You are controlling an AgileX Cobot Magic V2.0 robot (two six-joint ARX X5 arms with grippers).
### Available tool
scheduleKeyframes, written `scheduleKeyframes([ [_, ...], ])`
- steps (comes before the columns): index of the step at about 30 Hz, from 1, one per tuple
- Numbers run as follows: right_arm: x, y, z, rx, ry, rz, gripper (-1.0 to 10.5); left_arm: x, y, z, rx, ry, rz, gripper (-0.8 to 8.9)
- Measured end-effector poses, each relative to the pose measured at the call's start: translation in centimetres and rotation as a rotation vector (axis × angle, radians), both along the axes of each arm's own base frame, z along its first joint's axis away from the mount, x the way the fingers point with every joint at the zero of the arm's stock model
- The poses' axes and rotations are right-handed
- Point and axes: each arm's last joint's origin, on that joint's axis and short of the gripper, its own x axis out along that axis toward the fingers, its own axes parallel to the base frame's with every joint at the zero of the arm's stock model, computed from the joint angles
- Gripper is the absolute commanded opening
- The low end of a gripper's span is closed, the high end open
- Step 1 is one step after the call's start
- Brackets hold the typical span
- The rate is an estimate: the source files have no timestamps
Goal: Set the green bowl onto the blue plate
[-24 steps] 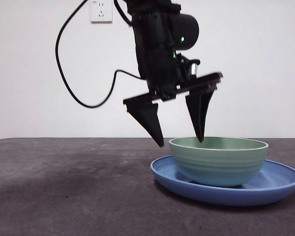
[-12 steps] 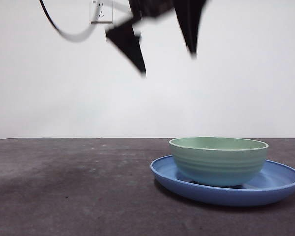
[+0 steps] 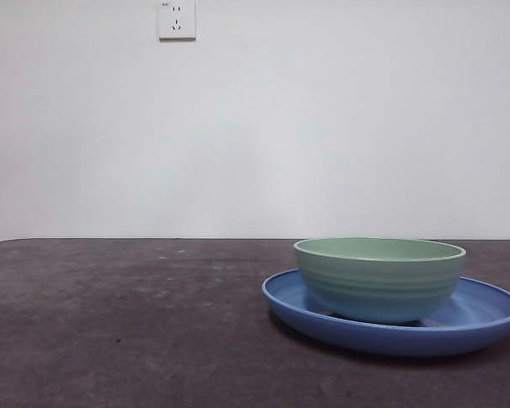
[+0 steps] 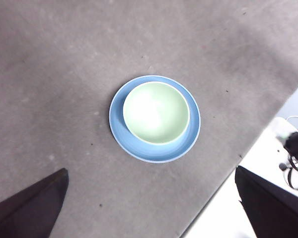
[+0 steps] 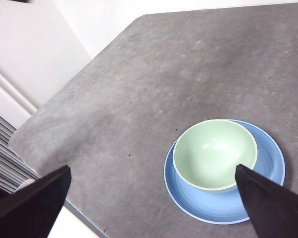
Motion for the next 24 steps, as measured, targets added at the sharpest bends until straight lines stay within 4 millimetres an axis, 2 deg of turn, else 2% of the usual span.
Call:
scheduleKeyframes([
  [5, 0.0, 0.0, 0.0, 0.0, 0.0, 0.0, 6.2, -4.4, 4.3, -0.4, -0.019, -0.054, -0.025, 5.66],
  [8, 0.0, 0.0, 0.0, 0.0, 0.0, 0.0, 6.2, -6.7, 6.6, -2.0, -0.042, -0.086, -0.029, 5.66],
  [12, 0.0, 0.0, 0.0, 0.0, 0.001, 0.0, 6.2, -8.7, 8.6, -4.6, -0.146, -0.194, -0.026, 5.66],
  [17, 0.0, 0.0, 0.0, 0.0, 0.001, 0.0, 6.2, -10.7, 10.5, -9.6, -0.183, -0.199, -0.008, 5.63],
  [20, 0.0, 0.0, 0.0, 0.0, 0.001, 0.0, 6.2, -10.9, 10.8, -12.2, -0.175, -0.145, 0.019, 5.63],
  [22, 0.0, 0.0, 0.0, 0.0, 0.002, 0.0, 6.2, -11.0, 10.9, -13.3, -0.167, -0.111, 0.035, 5.63],
  [24, 0.0, 0.0, 0.0, -0.001, 0.004, 0.0, 6.2, -11.1, 11.0, -13.4, -0.18, -0.106, 0.045, 5.63],
])
